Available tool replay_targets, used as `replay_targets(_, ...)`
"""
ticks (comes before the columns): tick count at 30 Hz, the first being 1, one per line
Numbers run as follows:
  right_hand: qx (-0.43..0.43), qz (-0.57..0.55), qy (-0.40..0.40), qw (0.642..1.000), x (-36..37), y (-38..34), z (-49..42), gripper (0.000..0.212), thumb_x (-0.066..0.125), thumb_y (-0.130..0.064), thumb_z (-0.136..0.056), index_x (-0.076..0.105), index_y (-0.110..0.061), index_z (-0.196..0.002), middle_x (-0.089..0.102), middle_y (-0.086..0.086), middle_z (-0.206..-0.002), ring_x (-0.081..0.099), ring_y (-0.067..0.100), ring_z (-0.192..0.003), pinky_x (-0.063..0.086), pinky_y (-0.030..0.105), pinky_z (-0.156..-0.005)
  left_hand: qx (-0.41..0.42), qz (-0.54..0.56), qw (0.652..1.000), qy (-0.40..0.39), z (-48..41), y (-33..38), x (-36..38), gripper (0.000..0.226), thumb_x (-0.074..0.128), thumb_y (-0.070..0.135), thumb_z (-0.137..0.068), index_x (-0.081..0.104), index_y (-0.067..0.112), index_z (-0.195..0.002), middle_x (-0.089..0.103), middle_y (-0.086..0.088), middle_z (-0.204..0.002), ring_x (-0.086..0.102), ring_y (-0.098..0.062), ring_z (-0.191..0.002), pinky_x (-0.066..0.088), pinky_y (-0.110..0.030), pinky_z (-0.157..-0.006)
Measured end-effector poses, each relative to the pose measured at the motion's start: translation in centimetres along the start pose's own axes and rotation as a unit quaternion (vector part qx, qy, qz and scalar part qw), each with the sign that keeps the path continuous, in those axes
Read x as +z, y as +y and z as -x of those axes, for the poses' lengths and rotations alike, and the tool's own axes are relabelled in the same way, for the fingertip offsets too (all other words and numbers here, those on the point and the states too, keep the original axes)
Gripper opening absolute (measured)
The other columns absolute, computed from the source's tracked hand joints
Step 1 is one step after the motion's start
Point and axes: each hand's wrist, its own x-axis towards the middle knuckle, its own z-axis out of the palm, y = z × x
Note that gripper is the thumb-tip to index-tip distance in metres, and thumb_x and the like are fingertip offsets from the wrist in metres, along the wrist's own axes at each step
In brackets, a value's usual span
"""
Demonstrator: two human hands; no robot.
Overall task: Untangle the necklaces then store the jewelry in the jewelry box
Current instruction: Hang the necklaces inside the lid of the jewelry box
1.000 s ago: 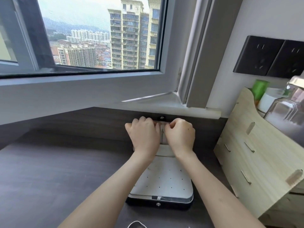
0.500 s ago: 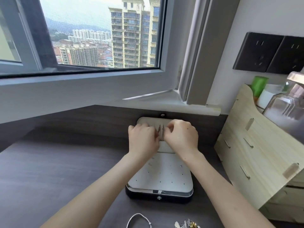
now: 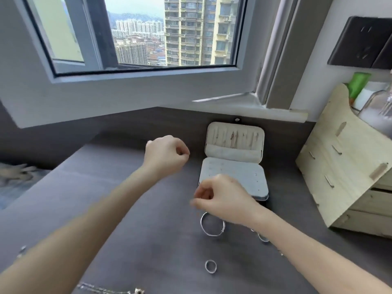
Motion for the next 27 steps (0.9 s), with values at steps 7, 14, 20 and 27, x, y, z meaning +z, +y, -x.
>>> replay_targets(7, -0.118, 0.030, -0.112, 0.986, 6.2, -5.5, 4.3, 0.029, 0.067, -0.043, -0.081, 0.067, -0.021, -0.099, 0.063, -0.008, -0.088, 0.045, 0.007, -0.078, 0.038, 0.025, -0.073, -0.082, 0.081, 0.989, -0.089, 6.9, -3.9, -4.9, 0.006, 0.069, 0.024, -0.075, 0.068, 0.028, -0.071, 0.057, 0.008, -0.064, 0.050, -0.012, -0.061, 0.037, -0.024, -0.059)
replay_targets(14, -0.135, 0.034, -0.129, 0.982, 8.6, -7.3, 5.9, 0.020, 0.068, -0.034, -0.082, 0.064, -0.015, -0.088, 0.060, -0.002, -0.091, 0.054, 0.017, -0.088, 0.040, 0.028, -0.076, -0.123, 0.185, 0.966, -0.132, 12.1, -5.6, -7.4, 0.006, 0.071, 0.015, -0.077, 0.071, 0.020, -0.073, 0.058, 0.006, -0.064, 0.051, -0.010, -0.063, 0.038, -0.021, -0.058)
replay_targets(20, -0.084, -0.073, -0.133, 0.985, 7.5, -7.7, 6.4, 0.009, 0.068, -0.024, -0.082, 0.063, -0.016, -0.083, 0.059, -0.008, -0.077, 0.051, 0.004, -0.069, 0.043, 0.022, -0.070, -0.070, 0.177, 0.938, -0.288, 15.2, -5.9, -7.8, 0.010, 0.064, 0.018, -0.087, 0.072, 0.023, -0.085, 0.067, 0.012, -0.077, 0.055, 0.008, -0.064, 0.039, -0.008, -0.060)
replay_targets(27, -0.054, -0.191, -0.132, 0.971, 3.2, -8.2, 5.9, 0.008, 0.071, -0.012, -0.079, 0.064, -0.009, -0.076, 0.066, -0.001, -0.067, 0.053, 0.006, -0.060, 0.043, 0.026, -0.059, -0.043, 0.345, 0.861, -0.372, 16.8, -5.6, -7.5, 0.014, 0.060, 0.018, -0.091, 0.070, 0.009, -0.092, 0.071, -0.007, -0.094, 0.064, -0.010, -0.090, 0.044, -0.015, -0.082)
